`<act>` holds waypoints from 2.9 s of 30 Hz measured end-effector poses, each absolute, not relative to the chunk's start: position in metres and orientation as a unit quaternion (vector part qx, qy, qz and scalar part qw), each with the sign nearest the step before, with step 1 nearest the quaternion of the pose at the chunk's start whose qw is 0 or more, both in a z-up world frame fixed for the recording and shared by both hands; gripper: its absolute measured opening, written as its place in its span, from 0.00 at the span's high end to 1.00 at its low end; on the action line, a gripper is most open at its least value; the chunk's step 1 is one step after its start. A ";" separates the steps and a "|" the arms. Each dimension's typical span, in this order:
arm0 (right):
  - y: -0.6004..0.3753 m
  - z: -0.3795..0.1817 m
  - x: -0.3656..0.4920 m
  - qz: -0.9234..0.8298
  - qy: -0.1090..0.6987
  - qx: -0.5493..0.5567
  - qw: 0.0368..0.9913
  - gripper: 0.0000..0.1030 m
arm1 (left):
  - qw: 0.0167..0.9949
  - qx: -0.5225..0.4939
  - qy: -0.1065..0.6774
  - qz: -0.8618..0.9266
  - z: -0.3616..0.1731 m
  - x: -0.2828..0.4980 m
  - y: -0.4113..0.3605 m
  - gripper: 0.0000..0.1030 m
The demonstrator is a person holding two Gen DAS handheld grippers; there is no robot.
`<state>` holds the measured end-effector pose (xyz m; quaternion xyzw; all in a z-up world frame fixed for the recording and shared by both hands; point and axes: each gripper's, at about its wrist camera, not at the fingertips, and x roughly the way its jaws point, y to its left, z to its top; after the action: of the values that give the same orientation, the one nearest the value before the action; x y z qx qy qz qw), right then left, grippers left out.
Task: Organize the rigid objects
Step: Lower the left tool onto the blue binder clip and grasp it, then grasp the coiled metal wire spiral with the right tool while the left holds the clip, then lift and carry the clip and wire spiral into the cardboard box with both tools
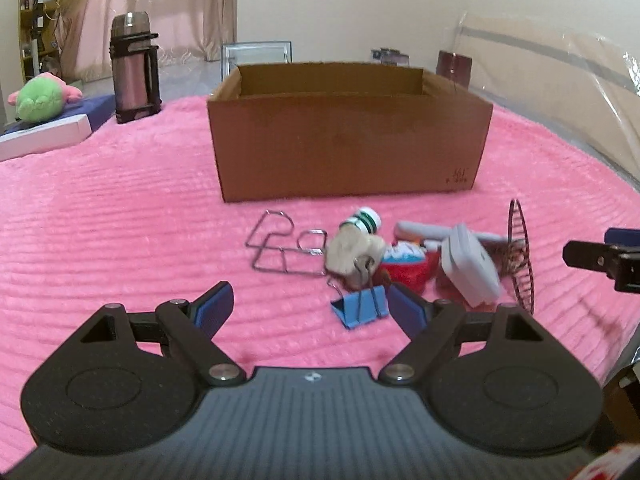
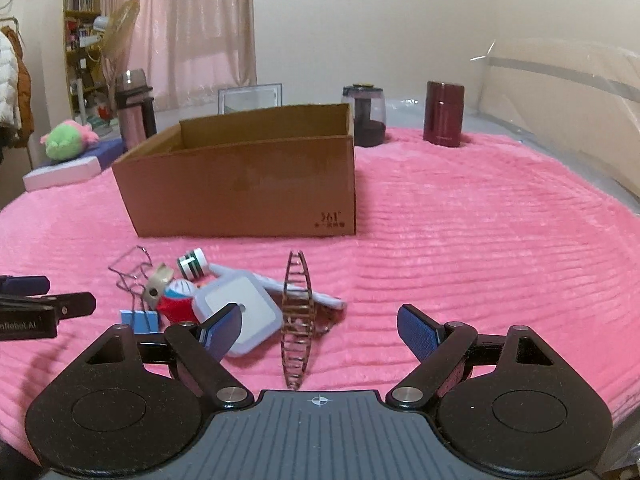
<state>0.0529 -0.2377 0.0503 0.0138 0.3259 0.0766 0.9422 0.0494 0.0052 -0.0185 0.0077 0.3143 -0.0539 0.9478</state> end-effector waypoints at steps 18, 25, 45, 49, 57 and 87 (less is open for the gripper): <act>-0.239 0.023 0.075 0.074 0.355 0.011 0.932 0.29 | 0.938 0.047 0.343 -0.015 -0.061 0.088 -0.052 0.41; -0.237 0.017 0.078 0.074 0.359 0.010 0.930 0.29 | 0.938 0.050 0.344 -0.007 -0.062 0.086 -0.043 0.44; -0.223 0.013 0.080 0.080 0.358 0.006 0.930 0.30 | 0.939 0.052 0.336 -0.049 -0.056 0.082 -0.026 0.67; -0.215 0.006 0.089 0.068 0.368 -0.002 0.927 0.48 | 0.940 0.048 0.335 -0.049 -0.054 0.079 -0.020 0.67; -0.210 -0.002 0.102 0.059 0.371 -0.003 0.927 0.61 | 0.941 0.045 0.332 -0.054 -0.051 0.080 -0.018 0.67; -0.237 0.027 0.059 0.061 0.376 0.022 0.924 0.77 | 0.944 0.046 0.319 -0.070 -0.028 0.055 -0.018 0.67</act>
<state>0.0591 -0.2372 0.0270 0.0221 0.3756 0.0614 0.9245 0.0549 -0.0180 -0.0281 0.0462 0.3188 -0.0703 0.9441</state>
